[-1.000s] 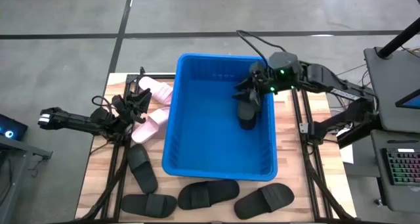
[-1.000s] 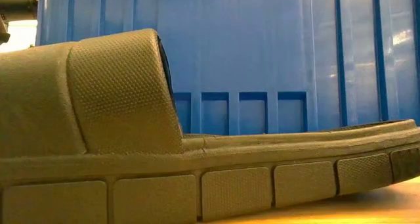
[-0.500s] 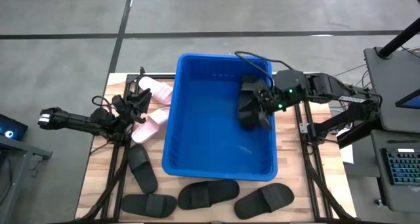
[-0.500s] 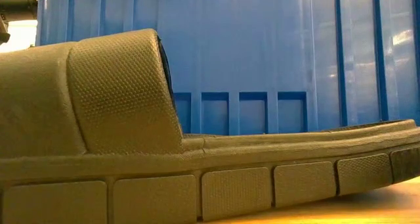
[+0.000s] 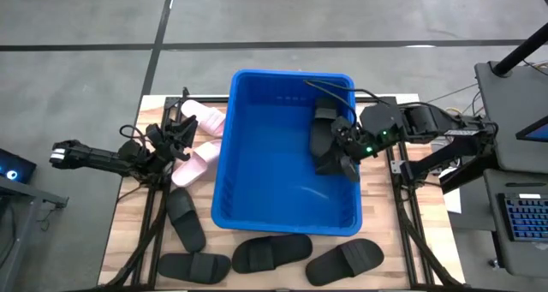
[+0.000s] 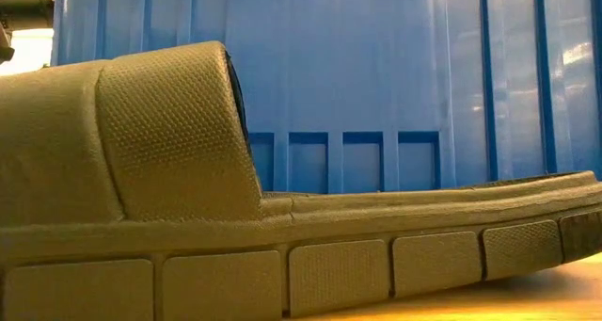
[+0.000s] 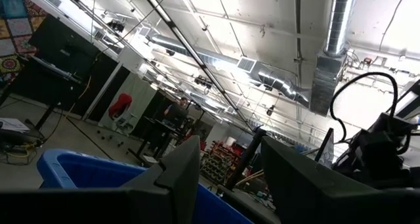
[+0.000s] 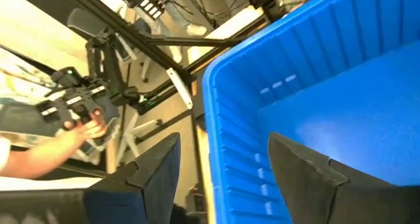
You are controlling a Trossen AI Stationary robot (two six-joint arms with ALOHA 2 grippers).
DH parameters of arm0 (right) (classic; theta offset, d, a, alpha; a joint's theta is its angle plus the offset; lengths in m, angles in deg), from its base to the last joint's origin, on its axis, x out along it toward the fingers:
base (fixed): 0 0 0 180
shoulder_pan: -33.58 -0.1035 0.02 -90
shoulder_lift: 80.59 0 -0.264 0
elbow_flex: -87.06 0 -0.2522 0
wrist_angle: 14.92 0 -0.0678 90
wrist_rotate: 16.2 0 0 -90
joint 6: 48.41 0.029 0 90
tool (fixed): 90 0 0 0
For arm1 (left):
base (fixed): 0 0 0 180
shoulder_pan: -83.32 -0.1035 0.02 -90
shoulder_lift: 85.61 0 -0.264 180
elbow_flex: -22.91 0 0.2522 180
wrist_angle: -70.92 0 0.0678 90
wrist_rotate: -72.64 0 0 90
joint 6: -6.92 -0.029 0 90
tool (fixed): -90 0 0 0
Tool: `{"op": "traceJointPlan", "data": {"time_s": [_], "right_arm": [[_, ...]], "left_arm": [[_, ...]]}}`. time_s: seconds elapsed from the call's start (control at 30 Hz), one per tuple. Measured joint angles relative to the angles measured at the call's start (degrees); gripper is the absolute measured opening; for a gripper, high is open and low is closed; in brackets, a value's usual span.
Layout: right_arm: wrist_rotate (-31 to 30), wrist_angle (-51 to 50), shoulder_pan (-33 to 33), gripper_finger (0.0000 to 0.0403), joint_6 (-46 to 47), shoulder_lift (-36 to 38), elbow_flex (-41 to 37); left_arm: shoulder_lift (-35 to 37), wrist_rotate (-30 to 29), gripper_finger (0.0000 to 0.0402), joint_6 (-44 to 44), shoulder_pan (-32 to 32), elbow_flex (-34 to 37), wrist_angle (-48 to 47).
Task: Pick and place slides into bin
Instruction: Put the black slide into the blue bin
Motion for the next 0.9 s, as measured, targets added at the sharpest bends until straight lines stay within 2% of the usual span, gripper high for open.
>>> {"op": "traceJointPlan", "data": {"time_s": [0.23, 0.53, 0.63, 0.9], "right_arm": [[-0.1, 0.0, -0.1, 0.0219, -2.5, -1.7, 0.0], [-0.2, 0.5, -0.9, 0.0219, 0.8, -6.0, 0.0], [-0.1, 0.4, -2.0, 0.0219, 4.8, -7.1, 0.0], [-1.0, 2.0, -6.5, 0.0219, 15.7, -7.7, 0.0]], "left_arm": [[-0.4, -2.0, 0.0148, 0.0, 0.0, 0.0, -0.3], [0.2, -8.2, 0.0148, -0.1, 0.0, 0.0, 0.2], [0.2, -11.5, 0.0148, -0.4, 0.0, 0.0, 0.2], [-0.1, -9.0, 0.0148, -1.5, 0.0, 0.0, 0.1]]}}
